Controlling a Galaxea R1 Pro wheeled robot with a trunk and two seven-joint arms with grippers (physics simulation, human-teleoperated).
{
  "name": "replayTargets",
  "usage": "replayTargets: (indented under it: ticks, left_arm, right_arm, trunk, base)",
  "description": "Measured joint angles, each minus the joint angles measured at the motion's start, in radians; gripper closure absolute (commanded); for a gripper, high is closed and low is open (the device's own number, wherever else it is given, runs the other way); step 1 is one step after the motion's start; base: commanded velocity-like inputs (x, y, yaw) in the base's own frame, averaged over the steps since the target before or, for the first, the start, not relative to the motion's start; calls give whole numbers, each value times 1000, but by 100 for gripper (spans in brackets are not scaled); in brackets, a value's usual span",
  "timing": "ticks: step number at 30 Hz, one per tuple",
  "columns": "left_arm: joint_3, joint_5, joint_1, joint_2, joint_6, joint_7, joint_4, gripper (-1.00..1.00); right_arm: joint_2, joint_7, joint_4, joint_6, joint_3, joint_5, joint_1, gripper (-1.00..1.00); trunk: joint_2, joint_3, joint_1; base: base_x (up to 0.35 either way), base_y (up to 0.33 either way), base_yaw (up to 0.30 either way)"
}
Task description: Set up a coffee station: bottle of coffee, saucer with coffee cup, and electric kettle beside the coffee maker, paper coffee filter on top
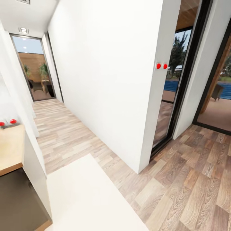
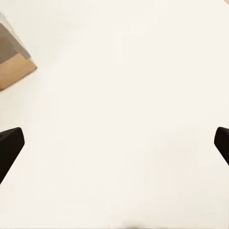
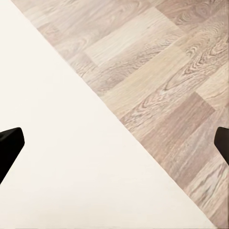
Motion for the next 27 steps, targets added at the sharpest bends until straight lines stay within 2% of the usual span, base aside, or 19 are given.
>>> replayTargets:
  ticks: [5, 12, 16, 18, 27]
  left_arm:
    - [14, -1, 0, 1, 0, 0, 0, -100]
    - [23, 0, 0, 1, 1, 12, -1, -100]
    - [83, 1, 0, 1, 1, 44, -1, -100]
    - [98, 1, 0, 0, 0, 45, -1, -100]
    - [94, -5, 0, -2, 0, 45, 0, -100]
  right_arm:
    - [0, 0, -2, 0, -43, 0, 0, -100]
    - [1, 1, 1, 0, -50, 1, 0, -100]
    - [1, 1, 3, 0, -51, 1, 0, -100]
    - [2, 1, 3, 0, -51, 1, 0, -100]
    - [2, 1, 3, 0, -50, 3, 0, -100]
  trunk:
    - [0, -6, 0]
    - [0, -15, 0]
    - [0, -20, 0]
    - [0, -22, 0]
    - [0, -33, 0]
  base:
    - [-38, 1, 190]
    - [-3, 0, 190]
    - [0, 0, 191]
    - [0, 0, 191]
    - [0, 0, 194]
